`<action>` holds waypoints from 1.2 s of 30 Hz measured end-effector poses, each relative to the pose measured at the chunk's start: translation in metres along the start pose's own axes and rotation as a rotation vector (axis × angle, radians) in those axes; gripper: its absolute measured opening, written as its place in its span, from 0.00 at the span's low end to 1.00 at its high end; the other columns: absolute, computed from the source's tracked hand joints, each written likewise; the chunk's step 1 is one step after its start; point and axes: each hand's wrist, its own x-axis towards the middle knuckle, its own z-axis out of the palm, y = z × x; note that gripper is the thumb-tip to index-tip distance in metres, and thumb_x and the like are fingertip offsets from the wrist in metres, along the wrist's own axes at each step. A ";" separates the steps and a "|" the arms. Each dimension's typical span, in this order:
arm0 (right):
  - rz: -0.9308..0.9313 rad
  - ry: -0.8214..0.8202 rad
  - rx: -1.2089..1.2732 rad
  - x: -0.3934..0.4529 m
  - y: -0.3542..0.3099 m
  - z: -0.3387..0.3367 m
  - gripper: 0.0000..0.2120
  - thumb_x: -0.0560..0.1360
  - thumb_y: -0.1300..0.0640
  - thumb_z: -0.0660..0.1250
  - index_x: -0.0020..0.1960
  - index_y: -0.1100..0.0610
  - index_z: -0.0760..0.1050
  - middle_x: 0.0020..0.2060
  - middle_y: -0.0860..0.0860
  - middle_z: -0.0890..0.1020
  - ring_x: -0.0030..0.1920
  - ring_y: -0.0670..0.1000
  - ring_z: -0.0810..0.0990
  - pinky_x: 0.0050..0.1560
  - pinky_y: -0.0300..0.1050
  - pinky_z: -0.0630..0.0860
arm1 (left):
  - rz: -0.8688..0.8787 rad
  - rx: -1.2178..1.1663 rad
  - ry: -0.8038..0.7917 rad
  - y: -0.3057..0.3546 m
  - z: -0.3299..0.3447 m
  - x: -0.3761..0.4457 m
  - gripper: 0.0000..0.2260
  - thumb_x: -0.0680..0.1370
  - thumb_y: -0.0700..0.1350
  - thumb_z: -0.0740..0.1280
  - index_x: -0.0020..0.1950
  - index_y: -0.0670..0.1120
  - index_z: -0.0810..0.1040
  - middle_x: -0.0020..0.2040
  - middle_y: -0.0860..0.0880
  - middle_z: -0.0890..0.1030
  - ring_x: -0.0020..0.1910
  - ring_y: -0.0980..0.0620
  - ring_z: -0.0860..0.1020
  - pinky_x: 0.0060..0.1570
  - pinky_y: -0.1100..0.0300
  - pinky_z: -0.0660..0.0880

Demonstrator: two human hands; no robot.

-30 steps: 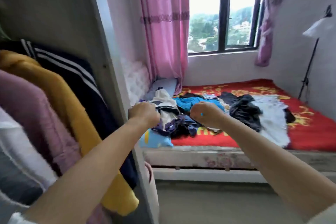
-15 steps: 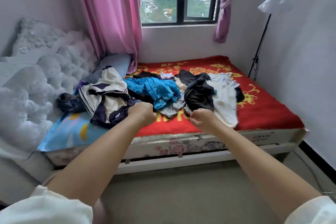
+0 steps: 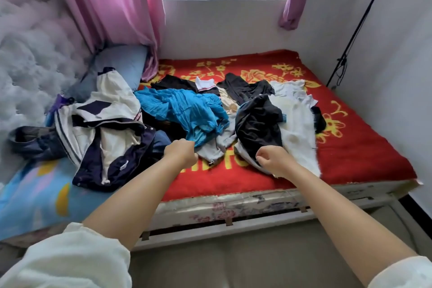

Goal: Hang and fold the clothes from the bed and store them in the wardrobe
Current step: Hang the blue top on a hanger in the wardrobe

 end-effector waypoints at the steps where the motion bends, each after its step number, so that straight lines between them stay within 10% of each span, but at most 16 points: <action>1: 0.015 -0.030 -0.007 0.018 0.004 0.001 0.12 0.79 0.59 0.57 0.54 0.64 0.76 0.48 0.57 0.80 0.41 0.52 0.75 0.33 0.35 0.66 | -0.002 0.004 -0.022 -0.003 0.002 0.019 0.09 0.79 0.47 0.58 0.50 0.43 0.71 0.53 0.43 0.75 0.53 0.43 0.74 0.47 0.53 0.73; 6: 0.057 -0.115 0.056 0.101 0.024 0.014 0.12 0.78 0.59 0.58 0.54 0.63 0.77 0.51 0.56 0.80 0.52 0.54 0.77 0.50 0.43 0.71 | -0.039 -0.036 -0.097 -0.015 0.015 0.091 0.11 0.79 0.47 0.58 0.55 0.41 0.72 0.55 0.44 0.76 0.54 0.43 0.74 0.48 0.53 0.72; 15: -0.036 -0.346 0.037 0.307 0.031 0.051 0.11 0.77 0.59 0.57 0.47 0.64 0.76 0.47 0.60 0.81 0.51 0.57 0.78 0.46 0.45 0.69 | -0.262 -0.176 -0.341 -0.053 0.054 0.241 0.13 0.77 0.43 0.58 0.59 0.43 0.74 0.58 0.44 0.77 0.55 0.45 0.76 0.45 0.56 0.72; 23: 0.021 -0.381 0.109 0.449 0.030 0.120 0.12 0.78 0.59 0.57 0.59 0.61 0.73 0.58 0.56 0.77 0.59 0.55 0.74 0.53 0.43 0.69 | -0.362 -0.414 -0.356 -0.076 0.108 0.344 0.05 0.77 0.44 0.57 0.44 0.44 0.69 0.55 0.43 0.78 0.54 0.44 0.75 0.43 0.59 0.66; 31: 0.151 -0.363 0.281 0.521 0.047 0.215 0.37 0.75 0.54 0.66 0.75 0.59 0.48 0.75 0.53 0.54 0.74 0.53 0.53 0.72 0.46 0.54 | -0.566 -0.861 -0.351 -0.088 0.217 0.417 0.25 0.79 0.50 0.62 0.71 0.39 0.61 0.67 0.41 0.69 0.66 0.44 0.68 0.58 0.58 0.66; 36: 0.417 -0.405 0.697 0.543 0.059 0.235 0.32 0.75 0.61 0.67 0.73 0.55 0.55 0.64 0.52 0.69 0.65 0.49 0.67 0.58 0.39 0.66 | -0.584 -1.258 -0.290 -0.084 0.270 0.428 0.29 0.77 0.44 0.65 0.74 0.41 0.55 0.67 0.51 0.66 0.68 0.49 0.65 0.60 0.66 0.62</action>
